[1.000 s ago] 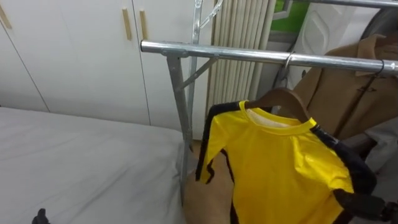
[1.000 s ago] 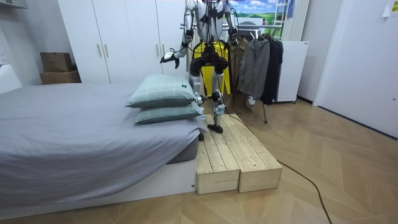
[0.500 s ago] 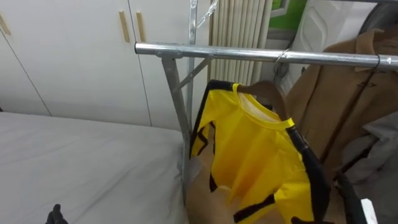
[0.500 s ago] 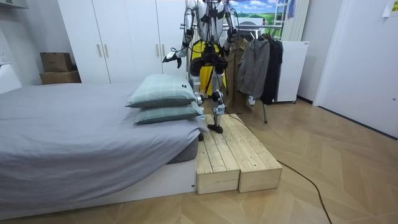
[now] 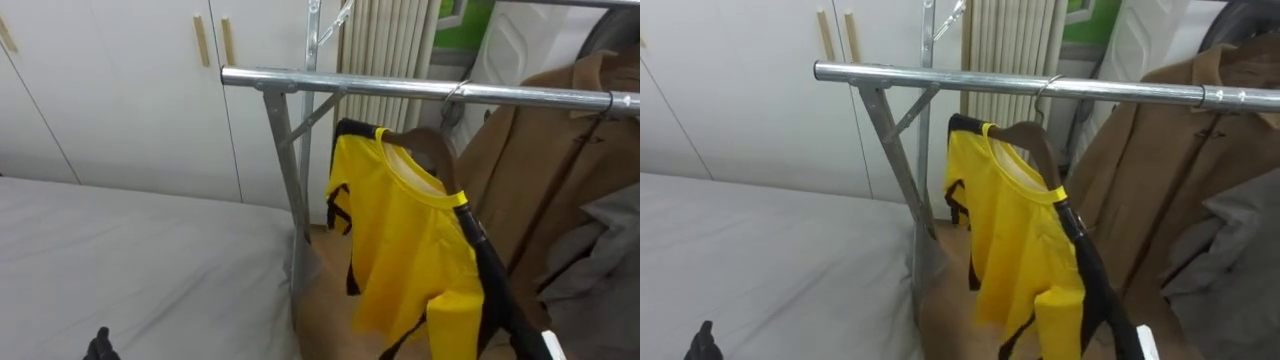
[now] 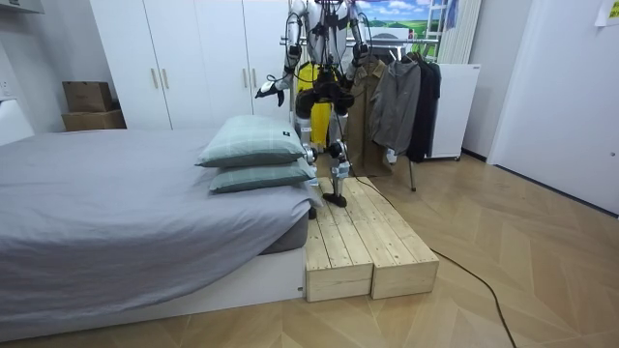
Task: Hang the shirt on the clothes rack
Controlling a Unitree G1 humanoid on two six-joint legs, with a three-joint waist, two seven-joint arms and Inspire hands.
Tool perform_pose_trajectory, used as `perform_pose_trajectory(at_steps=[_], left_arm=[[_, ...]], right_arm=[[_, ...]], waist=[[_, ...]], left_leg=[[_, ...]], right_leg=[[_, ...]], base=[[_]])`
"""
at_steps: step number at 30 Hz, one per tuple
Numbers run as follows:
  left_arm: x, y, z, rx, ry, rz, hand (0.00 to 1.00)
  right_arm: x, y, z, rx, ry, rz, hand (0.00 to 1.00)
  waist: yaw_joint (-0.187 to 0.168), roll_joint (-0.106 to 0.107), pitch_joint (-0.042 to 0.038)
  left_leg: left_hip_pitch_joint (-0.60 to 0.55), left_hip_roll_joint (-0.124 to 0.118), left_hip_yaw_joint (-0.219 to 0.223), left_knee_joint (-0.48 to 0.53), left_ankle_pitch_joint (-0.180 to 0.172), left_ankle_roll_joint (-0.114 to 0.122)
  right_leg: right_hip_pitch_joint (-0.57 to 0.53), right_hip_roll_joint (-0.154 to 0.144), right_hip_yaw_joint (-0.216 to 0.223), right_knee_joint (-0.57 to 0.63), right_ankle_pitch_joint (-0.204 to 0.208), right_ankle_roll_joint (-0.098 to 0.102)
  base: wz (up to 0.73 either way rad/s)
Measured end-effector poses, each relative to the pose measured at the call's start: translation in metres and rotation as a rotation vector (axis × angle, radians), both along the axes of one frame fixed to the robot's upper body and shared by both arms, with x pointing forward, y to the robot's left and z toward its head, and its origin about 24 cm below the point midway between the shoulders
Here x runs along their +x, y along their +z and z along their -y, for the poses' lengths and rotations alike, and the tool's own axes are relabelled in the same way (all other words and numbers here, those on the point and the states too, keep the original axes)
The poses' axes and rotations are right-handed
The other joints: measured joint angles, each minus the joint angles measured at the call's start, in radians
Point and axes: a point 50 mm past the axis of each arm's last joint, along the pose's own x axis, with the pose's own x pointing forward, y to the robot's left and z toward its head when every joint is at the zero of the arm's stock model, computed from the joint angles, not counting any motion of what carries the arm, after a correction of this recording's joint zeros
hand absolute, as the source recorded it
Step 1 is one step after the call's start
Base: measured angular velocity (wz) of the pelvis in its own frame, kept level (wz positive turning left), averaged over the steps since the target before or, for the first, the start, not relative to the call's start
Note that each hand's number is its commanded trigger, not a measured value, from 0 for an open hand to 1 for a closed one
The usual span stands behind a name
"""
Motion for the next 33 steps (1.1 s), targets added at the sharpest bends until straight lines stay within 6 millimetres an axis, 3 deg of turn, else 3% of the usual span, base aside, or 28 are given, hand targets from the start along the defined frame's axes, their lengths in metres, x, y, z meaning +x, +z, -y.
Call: perform_pose_trajectory(at_steps=[5,12,15,22,33], left_arm=[[-0.001,-0.001,0.001,-0.004,-0.009,-0.01,0.0],[-0.002,-0.005,0.004,-0.046,-0.051,-0.057,0.0],[-0.002,-0.005,0.004,-0.049,-0.06,-0.057,0.0],[-0.001,-0.005,0.005,-0.066,-0.079,-0.047,0.0],[-0.001,-0.004,0.009,-0.081,-0.104,-0.045,0.0]], right_arm=[[-0.003,-0.006,-0.003,0.014,0.021,-0.038,0.0],[-0.033,-0.045,-0.001,0.049,-0.039,-0.239,0.0],[-0.04,-0.052,-0.001,0.057,-0.049,-0.276,0.0],[-0.036,-0.05,-0.002,0.08,-0.058,-0.243,0.0],[-0.027,-0.044,-0.003,0.136,-0.088,-0.197,0.0]], waist=[[0.005,0.005,-0.0028],[0.004,0.015,0.0],[0.005,0.015,0.0001],[0.01,0.015,0.0001],[0.057,0.018,0.0022]], left_leg=[[-0.003,0.0,-0.019,0.0,0.0,0.0],[-0.004,-0.003,-0.056,0.0,0.0,0.0],[-0.014,-0.004,-0.071,0.0,0.0,0.0],[-0.018,-0.004,-0.083,0.002,0.0,0.0],[-0.029,-0.006,-0.101,0.003,0.001,-0.002]], right_leg=[[0.005,-0.003,-0.019,-0.005,-0.001,-0.002],[0.024,-0.017,-0.059,-0.024,-0.003,-0.004],[0.02,-0.019,-0.072,-0.024,-0.003,-0.004],[0.02,-0.023,-0.09,-0.024,-0.004,-0.005],[0.018,-0.028,-0.114,-0.025,-0.011,-0.008]], base=[[0.12],[0.19],[0.13],[0.07],[0.07]])
